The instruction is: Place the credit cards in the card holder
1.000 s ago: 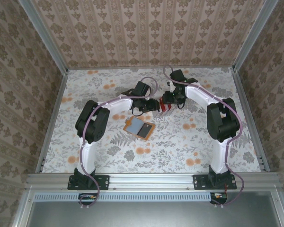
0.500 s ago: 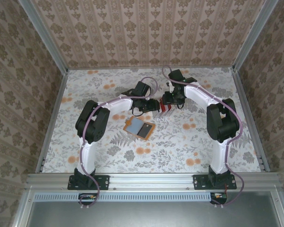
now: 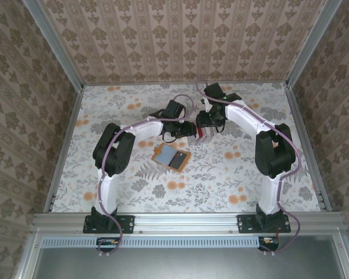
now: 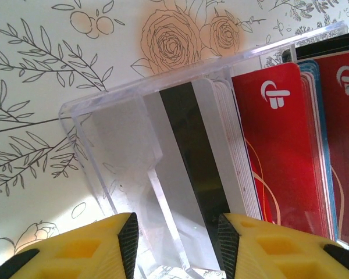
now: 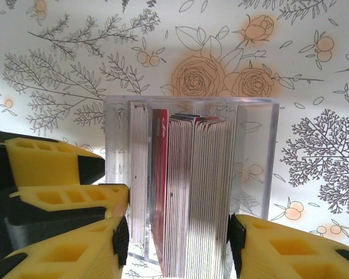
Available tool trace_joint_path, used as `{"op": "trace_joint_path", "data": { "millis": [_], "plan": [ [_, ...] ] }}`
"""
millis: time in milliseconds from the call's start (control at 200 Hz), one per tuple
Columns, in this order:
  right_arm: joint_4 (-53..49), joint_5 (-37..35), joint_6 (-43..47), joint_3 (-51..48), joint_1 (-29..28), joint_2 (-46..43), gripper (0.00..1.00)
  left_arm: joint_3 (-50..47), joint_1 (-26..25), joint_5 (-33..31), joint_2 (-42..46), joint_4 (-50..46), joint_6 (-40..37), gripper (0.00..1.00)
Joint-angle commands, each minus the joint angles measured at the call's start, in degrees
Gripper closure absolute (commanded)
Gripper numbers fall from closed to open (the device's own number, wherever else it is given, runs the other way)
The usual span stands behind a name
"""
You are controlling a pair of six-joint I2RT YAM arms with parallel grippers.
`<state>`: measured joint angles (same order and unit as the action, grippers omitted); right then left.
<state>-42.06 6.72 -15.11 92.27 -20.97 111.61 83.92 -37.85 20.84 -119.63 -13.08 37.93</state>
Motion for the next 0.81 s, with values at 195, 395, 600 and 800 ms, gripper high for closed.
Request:
{"op": "trace_joint_path", "data": {
  "millis": [195,395,600,800],
  "plan": [
    [-0.3,1.72,0.27,1.86,-0.39,2.2,0.49,0.27,-0.43,0.74,-0.86,1.13,0.72,0.55],
    [0.44,2.77,-0.08,1.33,-0.39,1.43,0.49,0.11,-0.48,0.69,-0.78,1.22,0.87,0.55],
    [0.57,2.69,0.01,1.1,-0.3,0.01,0.49,0.13,-0.56,0.79,-0.78,1.56,1.05,0.55],
    [-0.58,0.4,0.53,1.26,0.25,4.08,0.47,-0.33,-0.67,0.63,-0.43,1.63,1.09,0.55]
  ]
}}
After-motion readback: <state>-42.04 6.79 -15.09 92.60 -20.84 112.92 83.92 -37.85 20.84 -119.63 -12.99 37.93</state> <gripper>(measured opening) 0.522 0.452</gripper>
